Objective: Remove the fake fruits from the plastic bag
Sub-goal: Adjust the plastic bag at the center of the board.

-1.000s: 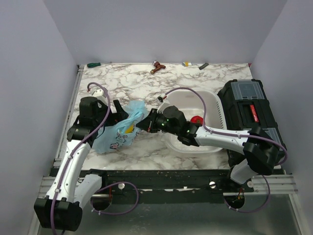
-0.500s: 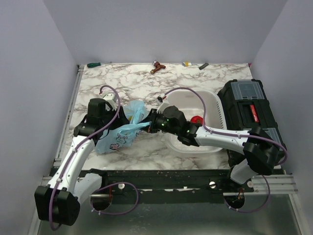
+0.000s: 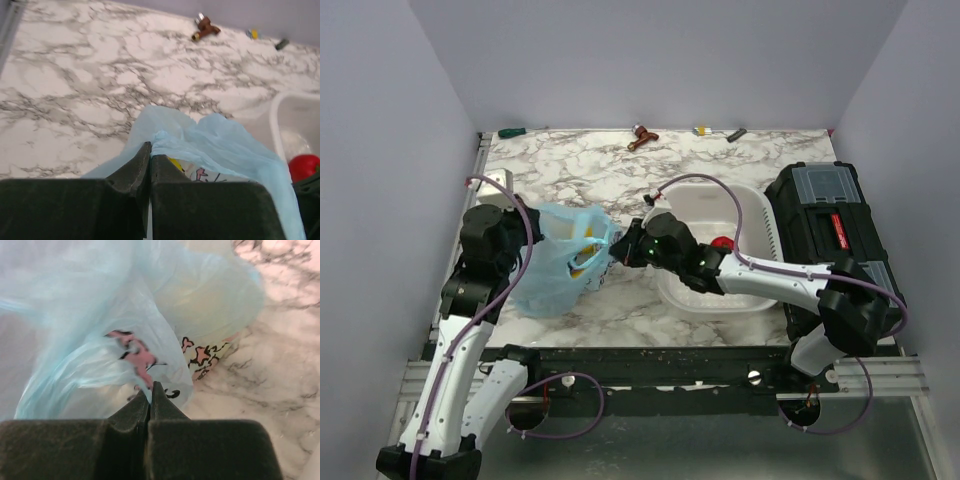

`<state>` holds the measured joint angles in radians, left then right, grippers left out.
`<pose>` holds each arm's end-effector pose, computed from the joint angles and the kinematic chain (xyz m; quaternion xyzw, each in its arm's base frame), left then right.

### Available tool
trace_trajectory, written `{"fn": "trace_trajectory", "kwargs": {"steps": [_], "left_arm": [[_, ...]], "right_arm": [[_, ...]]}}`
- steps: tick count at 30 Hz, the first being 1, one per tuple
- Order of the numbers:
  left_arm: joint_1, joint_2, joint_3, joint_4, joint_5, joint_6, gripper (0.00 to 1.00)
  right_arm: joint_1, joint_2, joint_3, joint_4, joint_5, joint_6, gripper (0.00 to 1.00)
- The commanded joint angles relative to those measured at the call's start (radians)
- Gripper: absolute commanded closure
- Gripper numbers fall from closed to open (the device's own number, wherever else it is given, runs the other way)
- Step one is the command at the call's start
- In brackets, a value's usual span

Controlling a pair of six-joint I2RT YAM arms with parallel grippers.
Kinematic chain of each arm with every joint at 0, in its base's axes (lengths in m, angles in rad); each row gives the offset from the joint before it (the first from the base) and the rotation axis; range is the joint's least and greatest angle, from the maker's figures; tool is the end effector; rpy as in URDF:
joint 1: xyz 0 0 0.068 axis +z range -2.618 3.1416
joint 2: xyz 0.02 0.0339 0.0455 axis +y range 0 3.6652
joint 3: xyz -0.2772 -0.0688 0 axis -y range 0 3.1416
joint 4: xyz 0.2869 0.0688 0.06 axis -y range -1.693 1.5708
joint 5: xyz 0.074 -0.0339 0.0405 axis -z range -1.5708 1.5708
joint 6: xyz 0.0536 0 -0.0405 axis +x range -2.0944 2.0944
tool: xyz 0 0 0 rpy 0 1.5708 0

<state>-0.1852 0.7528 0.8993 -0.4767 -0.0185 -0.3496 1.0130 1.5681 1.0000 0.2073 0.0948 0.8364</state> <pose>0.2100 -0.0383 0.3629 -0.0722 0.8105 -0.1463 0.5626 0.2227 0.3473 0.2420 -0.0456 0.8208 0.4301 0.3732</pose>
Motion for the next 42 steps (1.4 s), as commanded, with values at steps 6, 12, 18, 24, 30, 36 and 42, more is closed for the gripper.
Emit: {"fn": "trace_trajectory", "kwargs": {"steps": [6,12,18,24,30,36,42], "left_arm": [[0.001,-0.105,-0.024,0.200,-0.283,0.020,1.00],[0.001,-0.163,-0.175,0.308,-0.295,0.053,1.00],[0.000,-0.146,-0.155,0.296,-0.231,0.050,1.00],[0.000,-0.152,-0.153,0.294,-0.199,0.041,1.00],[0.001,-0.151,-0.152,0.294,-0.171,0.033,1.00],[0.001,-0.145,-0.152,0.295,-0.155,0.031,1.00],[0.001,-0.145,-0.160,0.300,-0.144,0.028,1.00]], "right_arm": [[-0.100,0.121,0.316,-0.253,0.165,-0.247,0.99],[-0.198,0.223,0.506,-0.406,0.051,-0.271,0.98],[-0.193,0.159,0.482,-0.481,-0.049,-0.245,0.64],[-0.170,-0.011,0.393,-0.508,-0.034,-0.261,0.32],[-0.164,-0.149,0.307,-0.333,-0.171,-0.403,0.06],[-0.165,-0.072,0.421,-0.158,-0.499,-0.474,0.00],[-0.169,0.077,0.615,-0.192,-0.620,-0.472,0.05]]}}
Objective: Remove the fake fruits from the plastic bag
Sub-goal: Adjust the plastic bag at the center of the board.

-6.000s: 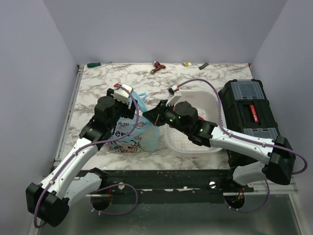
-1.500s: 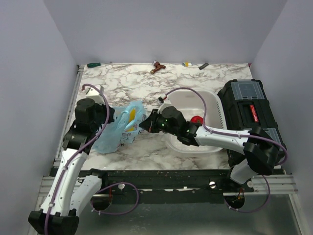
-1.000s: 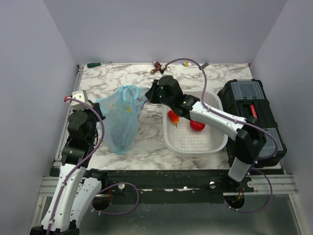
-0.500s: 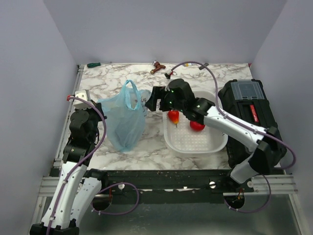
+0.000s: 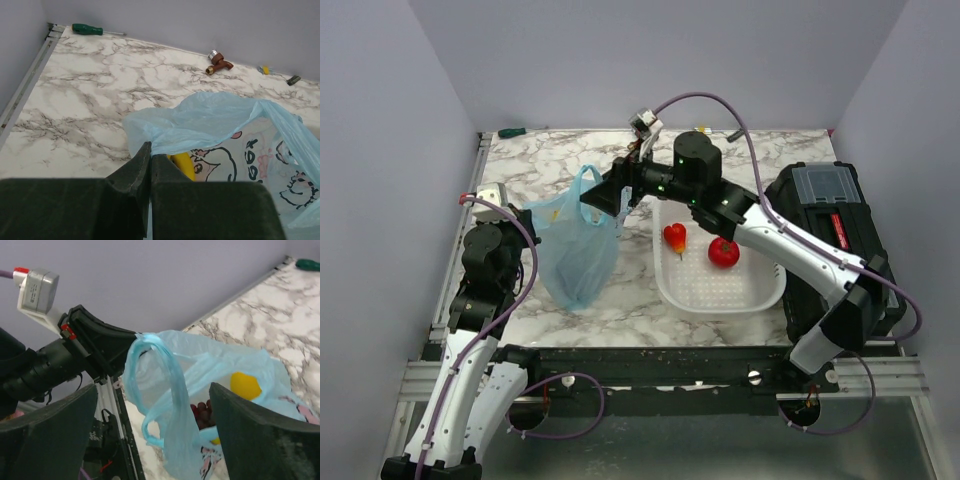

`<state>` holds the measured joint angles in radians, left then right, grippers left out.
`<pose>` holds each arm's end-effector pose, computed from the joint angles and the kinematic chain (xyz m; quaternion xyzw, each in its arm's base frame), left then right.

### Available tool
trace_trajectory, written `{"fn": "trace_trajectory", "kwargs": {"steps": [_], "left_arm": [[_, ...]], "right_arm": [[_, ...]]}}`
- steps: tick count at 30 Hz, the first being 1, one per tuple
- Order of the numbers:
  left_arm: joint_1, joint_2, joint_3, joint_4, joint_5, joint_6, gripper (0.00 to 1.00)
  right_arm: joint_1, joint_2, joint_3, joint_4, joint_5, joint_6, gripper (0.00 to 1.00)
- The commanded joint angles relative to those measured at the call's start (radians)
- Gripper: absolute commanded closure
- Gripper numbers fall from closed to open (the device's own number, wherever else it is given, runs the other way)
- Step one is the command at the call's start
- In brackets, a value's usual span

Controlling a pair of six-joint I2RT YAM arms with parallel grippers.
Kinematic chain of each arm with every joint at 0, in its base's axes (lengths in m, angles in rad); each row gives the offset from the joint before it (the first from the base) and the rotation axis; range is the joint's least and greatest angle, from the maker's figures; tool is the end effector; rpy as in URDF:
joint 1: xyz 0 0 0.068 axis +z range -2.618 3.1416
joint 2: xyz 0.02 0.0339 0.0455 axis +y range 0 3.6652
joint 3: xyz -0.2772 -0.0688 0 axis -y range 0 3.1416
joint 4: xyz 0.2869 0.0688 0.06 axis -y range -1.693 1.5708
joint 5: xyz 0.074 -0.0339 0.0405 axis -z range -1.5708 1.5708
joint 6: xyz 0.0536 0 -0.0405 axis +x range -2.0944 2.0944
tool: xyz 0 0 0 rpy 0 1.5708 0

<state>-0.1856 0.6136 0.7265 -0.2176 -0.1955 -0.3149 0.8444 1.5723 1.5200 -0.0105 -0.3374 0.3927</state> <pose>0.1961 -0.0262 0.3518 -0.1129 0.7338 -0.0947 0.6632 0.2753 0.3365 0.4278 -0.2729 0.6746 0.4910 0.4788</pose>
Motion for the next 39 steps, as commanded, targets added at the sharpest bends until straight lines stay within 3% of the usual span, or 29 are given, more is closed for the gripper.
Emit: {"fn": "trace_trajectory", "kwargs": {"steps": [1,3,4,6,7,10,15,17,22,26,29,33,39], "left_arm": [[0.001,-0.006,0.013,0.043,0.034,-0.009,1.00],[0.002,0.001,0.017,0.041,0.031,-0.011,1.00],[0.002,0.003,0.019,0.038,0.026,-0.014,1.00],[0.002,0.010,0.025,0.031,0.013,-0.023,1.00],[0.002,0.012,0.027,0.027,0.009,-0.028,1.00],[0.003,0.021,0.033,0.017,0.012,-0.042,1.00],[0.018,0.037,0.040,0.015,0.052,-0.059,1.00],[0.024,0.039,0.040,0.016,0.062,-0.063,1.00],[0.028,0.041,0.035,0.019,0.070,-0.061,1.00],[0.028,0.037,0.031,0.023,0.076,-0.057,1.00],[0.028,0.034,0.030,0.024,0.080,-0.055,1.00],[0.028,0.038,0.030,0.028,0.097,-0.055,1.00],[0.028,0.039,0.031,0.030,0.122,-0.054,1.00]], "right_arm": [[0.000,0.087,0.113,0.036,-0.240,-0.019,0.16],[0.002,0.104,0.131,0.047,-0.335,0.014,0.44],[0.005,0.101,0.125,0.053,-0.373,0.030,0.64],[0.021,0.061,0.045,0.108,-0.416,0.073,0.84],[0.037,0.027,-0.001,0.146,-0.429,0.087,0.89],[0.125,-0.052,-0.129,0.147,-0.382,0.056,0.92],[0.306,-0.112,-0.321,0.123,-0.021,-0.039,0.92],[0.360,-0.083,-0.391,0.138,0.132,-0.059,0.93],[0.380,0.069,-0.499,0.235,0.313,-0.007,0.96],[0.389,0.193,-0.502,0.244,0.333,0.045,0.96],[0.394,0.178,-0.490,0.222,0.333,0.057,0.91],[0.394,0.086,-0.508,0.210,0.292,0.068,0.70],[0.395,-0.071,-0.535,0.150,0.309,0.094,0.27]]}}
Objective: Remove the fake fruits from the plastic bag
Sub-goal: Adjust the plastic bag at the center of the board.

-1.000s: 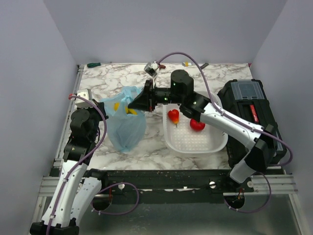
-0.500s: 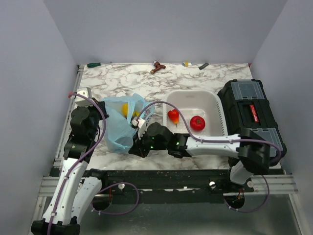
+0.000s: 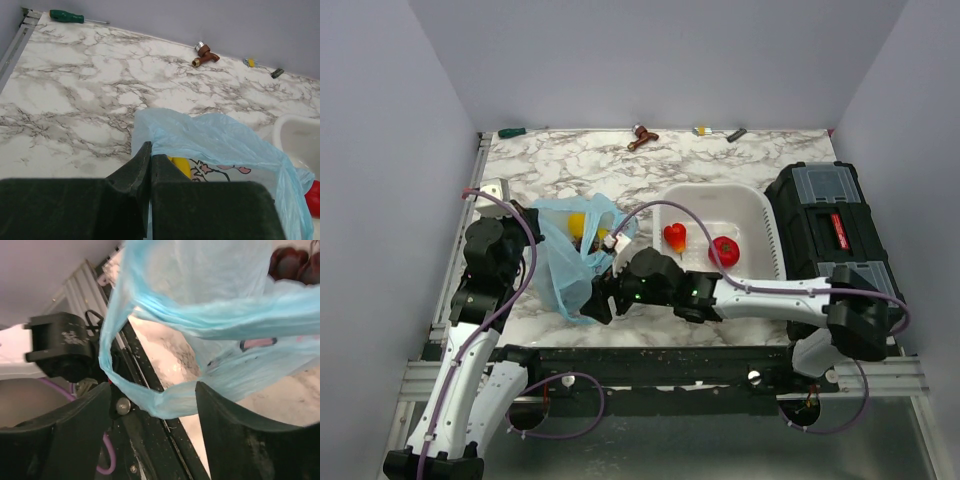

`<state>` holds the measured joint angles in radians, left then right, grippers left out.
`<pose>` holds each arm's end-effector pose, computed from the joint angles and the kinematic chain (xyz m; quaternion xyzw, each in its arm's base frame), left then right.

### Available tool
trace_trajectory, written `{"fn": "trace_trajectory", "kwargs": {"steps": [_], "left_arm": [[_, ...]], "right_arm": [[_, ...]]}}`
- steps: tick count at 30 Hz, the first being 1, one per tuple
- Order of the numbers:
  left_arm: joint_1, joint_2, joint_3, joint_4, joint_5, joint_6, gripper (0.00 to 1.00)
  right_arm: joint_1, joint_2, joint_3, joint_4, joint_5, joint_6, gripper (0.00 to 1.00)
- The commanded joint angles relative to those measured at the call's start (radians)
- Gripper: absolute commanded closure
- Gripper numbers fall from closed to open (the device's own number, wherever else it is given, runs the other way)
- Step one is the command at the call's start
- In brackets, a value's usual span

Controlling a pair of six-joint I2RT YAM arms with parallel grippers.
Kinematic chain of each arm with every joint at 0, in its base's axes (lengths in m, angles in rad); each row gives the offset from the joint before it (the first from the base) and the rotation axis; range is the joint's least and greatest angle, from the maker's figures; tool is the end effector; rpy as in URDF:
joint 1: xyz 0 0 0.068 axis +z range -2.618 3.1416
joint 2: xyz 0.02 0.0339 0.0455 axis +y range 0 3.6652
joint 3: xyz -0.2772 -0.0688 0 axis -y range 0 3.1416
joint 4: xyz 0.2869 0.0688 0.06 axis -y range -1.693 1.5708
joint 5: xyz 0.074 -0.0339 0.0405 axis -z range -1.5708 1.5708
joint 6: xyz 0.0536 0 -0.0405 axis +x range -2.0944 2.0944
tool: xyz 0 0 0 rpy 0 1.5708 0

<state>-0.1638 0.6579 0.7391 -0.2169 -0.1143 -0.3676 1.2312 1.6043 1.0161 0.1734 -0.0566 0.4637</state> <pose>0.2060 -0.0279 0.3489 -0.1139 0.7445 -0.1309 0.6447 0.1364 0.3951 0.2299 -0.3278 0.7705 0.4251 0.3437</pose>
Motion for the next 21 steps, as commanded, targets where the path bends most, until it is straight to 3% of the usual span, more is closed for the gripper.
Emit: {"fn": "trace_trajectory", "kwargs": {"steps": [1,4,8,16,21], "left_arm": [[0.006,-0.004,0.019,0.030,0.046,-0.001,1.00],[0.006,-0.005,0.019,0.031,0.060,0.001,1.00],[0.006,-0.007,0.019,0.030,0.074,0.007,1.00],[0.006,-0.005,0.017,0.032,0.085,0.007,1.00],[0.006,-0.002,0.015,0.034,0.097,0.006,1.00]], "right_arm": [[0.008,-0.125,-0.031,-0.053,0.049,0.030,0.22],[0.007,-0.161,0.025,-0.184,0.157,0.032,0.11],[0.007,-0.147,0.152,-0.412,0.251,-0.006,0.10],[0.008,-0.102,0.287,-0.503,0.429,-0.112,0.08],[0.008,0.028,0.433,-0.594,0.728,-0.159,0.07]]}}
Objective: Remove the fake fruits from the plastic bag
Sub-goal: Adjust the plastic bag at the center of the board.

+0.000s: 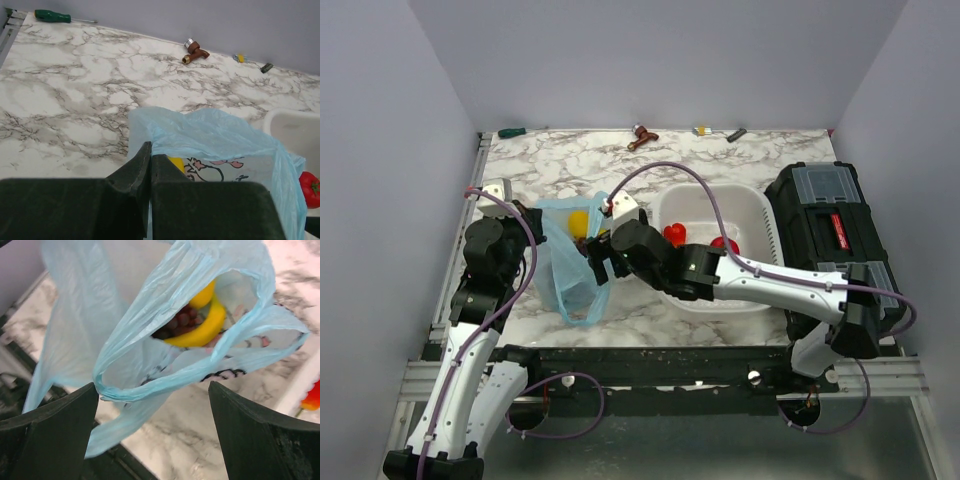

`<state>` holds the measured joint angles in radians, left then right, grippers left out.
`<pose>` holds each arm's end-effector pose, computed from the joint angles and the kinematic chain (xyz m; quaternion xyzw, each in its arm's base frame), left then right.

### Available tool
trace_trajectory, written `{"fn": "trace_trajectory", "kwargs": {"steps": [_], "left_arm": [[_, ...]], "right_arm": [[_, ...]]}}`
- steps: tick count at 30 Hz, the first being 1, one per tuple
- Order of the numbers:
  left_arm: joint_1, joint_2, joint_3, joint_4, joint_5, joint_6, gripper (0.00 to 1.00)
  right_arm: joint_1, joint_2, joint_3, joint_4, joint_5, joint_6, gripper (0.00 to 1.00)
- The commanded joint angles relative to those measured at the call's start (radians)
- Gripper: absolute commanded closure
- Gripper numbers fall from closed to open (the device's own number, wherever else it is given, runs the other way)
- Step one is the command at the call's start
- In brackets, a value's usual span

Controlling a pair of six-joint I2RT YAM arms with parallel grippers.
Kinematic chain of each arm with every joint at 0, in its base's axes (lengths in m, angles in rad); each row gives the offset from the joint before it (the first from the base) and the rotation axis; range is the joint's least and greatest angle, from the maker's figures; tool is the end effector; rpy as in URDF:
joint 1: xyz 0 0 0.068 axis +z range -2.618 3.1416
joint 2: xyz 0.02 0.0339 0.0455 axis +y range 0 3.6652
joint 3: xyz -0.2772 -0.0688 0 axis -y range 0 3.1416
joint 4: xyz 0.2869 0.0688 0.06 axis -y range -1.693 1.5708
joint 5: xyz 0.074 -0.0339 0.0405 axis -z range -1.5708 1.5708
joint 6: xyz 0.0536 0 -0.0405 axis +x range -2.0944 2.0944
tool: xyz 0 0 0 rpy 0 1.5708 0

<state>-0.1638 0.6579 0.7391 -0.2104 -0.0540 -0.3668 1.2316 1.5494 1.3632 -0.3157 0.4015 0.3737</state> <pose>0.2059 -0.0311 0.3496 -0.0938 0.7453 -0.1534 0.6420 0.1579 0.3846 0.3372 -0.2584 0.8091 0.2398 0.4702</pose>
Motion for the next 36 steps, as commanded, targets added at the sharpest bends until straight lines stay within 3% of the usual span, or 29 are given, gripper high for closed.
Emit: {"fn": "trace_trajectory", "kwargs": {"steps": [1,5,6,14,18,21,24,26,29,36], "left_arm": [[0.006,0.000,0.014,0.029,0.041,0.003,1.00],[0.005,0.010,0.018,0.029,0.052,-0.005,1.00],[0.006,0.013,0.019,0.029,0.077,-0.007,1.00],[0.006,0.034,0.025,0.031,0.139,-0.027,1.00],[0.005,0.050,0.031,0.032,0.187,-0.029,1.00],[0.006,0.064,0.037,0.034,0.226,-0.027,1.00],[0.006,0.083,0.046,0.036,0.270,-0.026,1.00],[0.006,0.095,0.049,0.041,0.302,-0.026,1.00],[0.006,0.110,0.057,0.052,0.350,-0.027,1.00],[0.008,0.118,0.044,0.117,0.454,-0.052,1.00]], "right_arm": [[0.009,0.099,0.108,-0.103,0.319,-0.081,0.06],[0.005,0.147,0.145,-0.002,0.408,-0.194,0.05],[0.000,0.158,0.160,0.018,0.417,-0.219,0.09],[-0.074,0.197,0.246,0.250,0.439,-0.392,0.83],[-0.176,0.239,0.338,0.253,0.354,-0.385,0.99],[-0.294,0.268,0.397,0.199,0.071,-0.301,0.99],[-0.412,0.325,0.448,0.138,-0.401,-0.219,0.99],[-0.471,0.389,0.474,0.118,-0.557,-0.133,0.99],[-0.540,0.493,0.496,0.109,-0.671,-0.006,0.99],[-0.558,0.737,0.749,-0.144,-0.618,0.132,0.99]]}}
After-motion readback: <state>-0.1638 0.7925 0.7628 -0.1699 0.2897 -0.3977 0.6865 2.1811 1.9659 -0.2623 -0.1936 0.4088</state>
